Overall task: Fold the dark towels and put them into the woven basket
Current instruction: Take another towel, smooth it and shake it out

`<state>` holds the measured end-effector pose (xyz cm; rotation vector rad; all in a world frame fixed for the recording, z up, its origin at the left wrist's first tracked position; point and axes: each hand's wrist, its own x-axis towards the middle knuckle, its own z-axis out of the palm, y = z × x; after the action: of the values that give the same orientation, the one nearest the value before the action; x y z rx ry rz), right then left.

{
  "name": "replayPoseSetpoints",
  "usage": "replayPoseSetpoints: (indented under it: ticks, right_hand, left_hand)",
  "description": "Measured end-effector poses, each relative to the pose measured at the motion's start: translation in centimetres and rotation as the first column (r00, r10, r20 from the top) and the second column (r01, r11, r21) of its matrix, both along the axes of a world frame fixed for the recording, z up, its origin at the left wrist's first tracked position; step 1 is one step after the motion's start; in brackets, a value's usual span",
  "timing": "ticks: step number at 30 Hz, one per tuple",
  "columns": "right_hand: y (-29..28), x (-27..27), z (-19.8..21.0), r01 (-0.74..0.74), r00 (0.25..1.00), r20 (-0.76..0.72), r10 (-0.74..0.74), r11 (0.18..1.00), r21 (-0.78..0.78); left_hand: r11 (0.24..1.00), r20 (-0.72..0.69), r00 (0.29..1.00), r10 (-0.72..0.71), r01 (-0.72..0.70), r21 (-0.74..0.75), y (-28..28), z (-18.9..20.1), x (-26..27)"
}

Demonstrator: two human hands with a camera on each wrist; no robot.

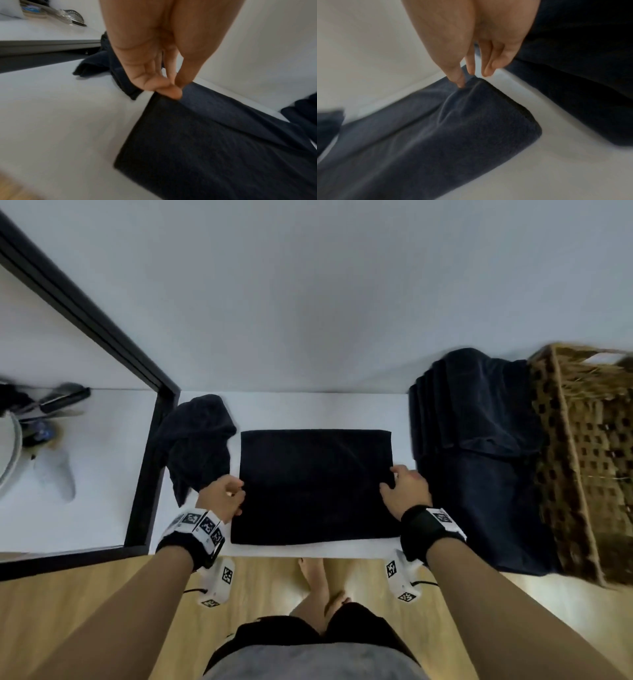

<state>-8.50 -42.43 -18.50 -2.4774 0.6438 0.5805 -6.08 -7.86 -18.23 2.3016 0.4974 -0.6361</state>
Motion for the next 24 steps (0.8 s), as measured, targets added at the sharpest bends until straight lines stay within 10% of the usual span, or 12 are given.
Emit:
replayPoseSetpoints:
  ticks: [5,9,24]
  right_hand:
    - [4.8,2.4,-1.5,-0.43,0.886,0.099,0.453,0.883,-0.189]
    - [8.4,4.2,-3.5,-0.568,0.806,0.093,0.585,0.808,-0.158]
    - [1.6,4.8,-4.2,-0.348,0.935,-0.021,0.353,0.908,-0.235]
  left_hand:
    - [0.95,0.215,0.931,-0.295,0.262,0.171,-4.2,-2.0,2.7]
    - [0.805,0.051,0.808,-0.587,0.576,0.144,-7.5,-3.5,4.5]
    - [0.804,-0.045,0.82,-0.57,0.569,0.176,-2.7,-4.5,7.7]
